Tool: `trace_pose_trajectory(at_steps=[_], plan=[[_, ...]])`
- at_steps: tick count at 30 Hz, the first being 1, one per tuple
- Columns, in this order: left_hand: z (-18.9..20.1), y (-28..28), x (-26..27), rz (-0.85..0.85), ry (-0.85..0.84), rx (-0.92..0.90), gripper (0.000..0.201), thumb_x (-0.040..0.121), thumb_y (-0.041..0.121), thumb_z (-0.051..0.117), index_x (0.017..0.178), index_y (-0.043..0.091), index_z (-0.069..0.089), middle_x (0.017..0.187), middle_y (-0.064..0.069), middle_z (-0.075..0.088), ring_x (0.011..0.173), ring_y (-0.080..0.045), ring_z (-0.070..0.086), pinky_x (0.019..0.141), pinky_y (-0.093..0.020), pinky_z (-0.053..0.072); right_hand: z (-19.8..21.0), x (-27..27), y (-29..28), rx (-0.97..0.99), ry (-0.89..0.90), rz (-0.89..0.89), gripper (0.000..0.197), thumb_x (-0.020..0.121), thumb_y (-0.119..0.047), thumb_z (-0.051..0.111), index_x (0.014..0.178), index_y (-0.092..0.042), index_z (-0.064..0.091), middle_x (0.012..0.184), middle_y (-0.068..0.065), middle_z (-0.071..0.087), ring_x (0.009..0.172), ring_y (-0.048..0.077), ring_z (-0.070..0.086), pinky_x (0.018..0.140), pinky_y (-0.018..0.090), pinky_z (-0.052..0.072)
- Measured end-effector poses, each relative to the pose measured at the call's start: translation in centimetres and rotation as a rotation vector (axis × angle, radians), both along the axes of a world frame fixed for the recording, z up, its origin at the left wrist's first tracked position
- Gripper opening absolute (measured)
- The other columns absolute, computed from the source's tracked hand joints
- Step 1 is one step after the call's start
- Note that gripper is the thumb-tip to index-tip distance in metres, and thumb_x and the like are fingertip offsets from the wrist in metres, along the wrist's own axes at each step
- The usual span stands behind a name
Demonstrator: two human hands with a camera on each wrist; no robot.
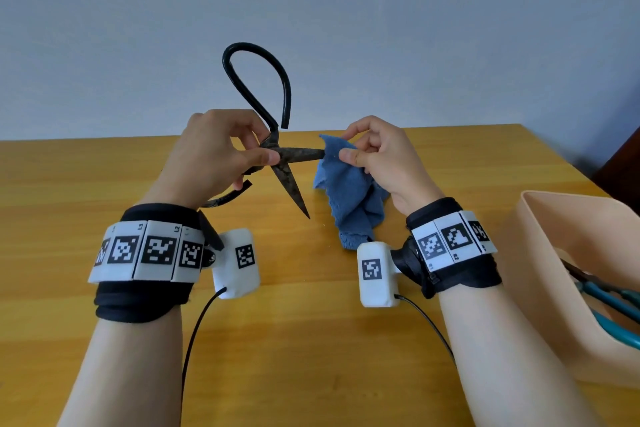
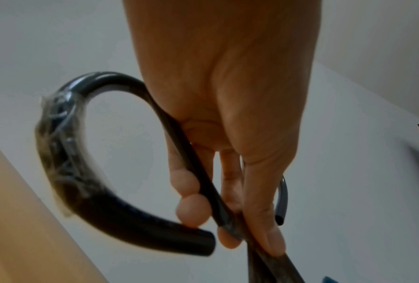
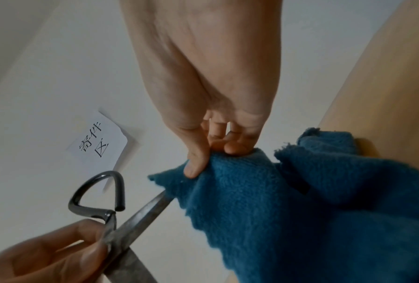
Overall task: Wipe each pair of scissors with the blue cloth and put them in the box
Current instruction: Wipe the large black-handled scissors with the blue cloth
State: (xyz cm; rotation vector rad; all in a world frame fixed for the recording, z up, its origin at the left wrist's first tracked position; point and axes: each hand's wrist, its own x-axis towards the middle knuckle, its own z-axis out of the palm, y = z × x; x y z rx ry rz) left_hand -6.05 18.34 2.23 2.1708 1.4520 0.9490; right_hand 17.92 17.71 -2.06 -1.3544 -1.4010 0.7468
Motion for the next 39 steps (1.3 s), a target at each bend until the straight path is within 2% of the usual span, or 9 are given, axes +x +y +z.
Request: trace_pose_trajectory(at_steps=[6,11,16,19,24,29,31,36,39], plan=[[-0.1,0.1,-0.1,0.019,-0.043,0.015,0.02,0.082,0.029,0.082,0.091,0.021,0.066,0.071,0.006,0.07,0.045,-0.02,0.064,0.067,-0.032,0.053,-1.0,1.1,0.7,0.006,0.122,-0.294,0.013,0.091,-0.011,0.067,0.101,-0.018,0.069,0.087,0.004,0.067,0.084,0.013,0.065,0.077,0.028,0.053],[-0.3,0.3,0.4,0.001,-0.136,0.01,0.025,0.085,0.027,0.079,0.094,0.01,0.063,0.07,0.004,0.067,0.053,-0.029,0.068,0.061,-0.033,0.054,-0.6,0.5,0.4,-0.196,0.357,-0.043,0.018,0.095,-0.01,0.063,0.112,-0.007,0.067,0.092,0.006,0.067,0.071,0.01,0.062,0.06,0.019,0.048],[-0.7,0.6,0.8,-0.026,-0.186,-0.011,0.024,0.089,0.024,0.076,0.093,0.007,0.059,0.063,0.013,0.065,0.061,-0.04,0.068,0.056,-0.035,0.052,0.4,-0.7,0.1,-0.238,0.643,0.196,0.016,0.093,0.009,0.051,0.096,-0.004,0.061,0.089,0.011,0.067,0.079,0.019,0.069,0.074,0.024,0.058],[-0.8,0.5,1.2,-0.052,-0.18,-0.02,0.026,0.09,0.026,0.074,0.096,0.006,0.058,0.064,0.012,0.066,0.059,-0.037,0.066,0.056,-0.038,0.051,0.7,-1.1,-0.2,-0.236,0.743,0.298,0.024,0.091,0.016,0.043,0.092,-0.004,0.057,0.094,0.015,0.067,0.083,0.022,0.071,0.081,0.028,0.059],[-0.8,0.2,1.8,-0.065,-0.171,-0.037,0.026,0.092,0.032,0.071,0.096,0.01,0.057,0.072,0.005,0.066,0.055,-0.028,0.067,0.059,-0.031,0.049,0.5,-1.3,-0.4,-0.188,0.778,0.396,0.039,0.089,0.014,0.055,0.124,-0.005,0.052,0.104,0.015,0.069,0.091,0.021,0.07,0.082,0.027,0.058],[-0.9,0.2,2.3,-0.067,-0.116,-0.043,0.02,0.092,0.036,0.068,0.09,0.021,0.054,0.086,-0.001,0.064,0.054,-0.02,0.061,0.058,-0.029,0.045,0.7,-1.5,-0.5,-0.19,0.717,0.382,0.03,0.09,0.008,0.06,0.118,-0.002,0.057,0.103,0.011,0.069,0.094,0.021,0.069,0.085,0.03,0.058],[-0.9,0.3,2.4,-0.042,-0.099,-0.045,0.023,0.089,0.041,0.07,0.088,0.024,0.054,0.086,0.001,0.062,0.064,-0.018,0.058,0.06,-0.029,0.042,0.8,-1.6,-0.5,-0.194,0.689,0.373,0.034,0.09,0.007,0.061,0.124,0.001,0.056,0.108,0.014,0.068,0.099,0.024,0.067,0.089,0.032,0.057],[-0.7,-0.4,2.9,0.007,-0.004,-0.069,0.077,0.057,0.085,0.069,0.093,0.018,0.055,0.088,-0.001,0.063,0.076,-0.015,0.055,0.062,-0.029,0.039,1.5,-1.9,-0.9,-0.189,0.594,0.384,0.028,0.089,0.007,0.063,0.113,-0.007,0.061,0.105,0.012,0.07,0.098,0.022,0.069,0.08,0.03,0.057],[-0.8,-0.5,3.3,0.038,0.01,-0.08,0.067,0.067,0.072,0.073,0.095,0.015,0.053,0.087,0.001,0.061,0.073,-0.013,0.052,0.062,-0.029,0.039,1.7,-2.2,-1.2,-0.194,0.571,0.392,0.023,0.089,0.008,0.062,0.102,-0.011,0.061,0.102,0.013,0.069,0.093,0.02,0.07,0.07,0.025,0.057]])
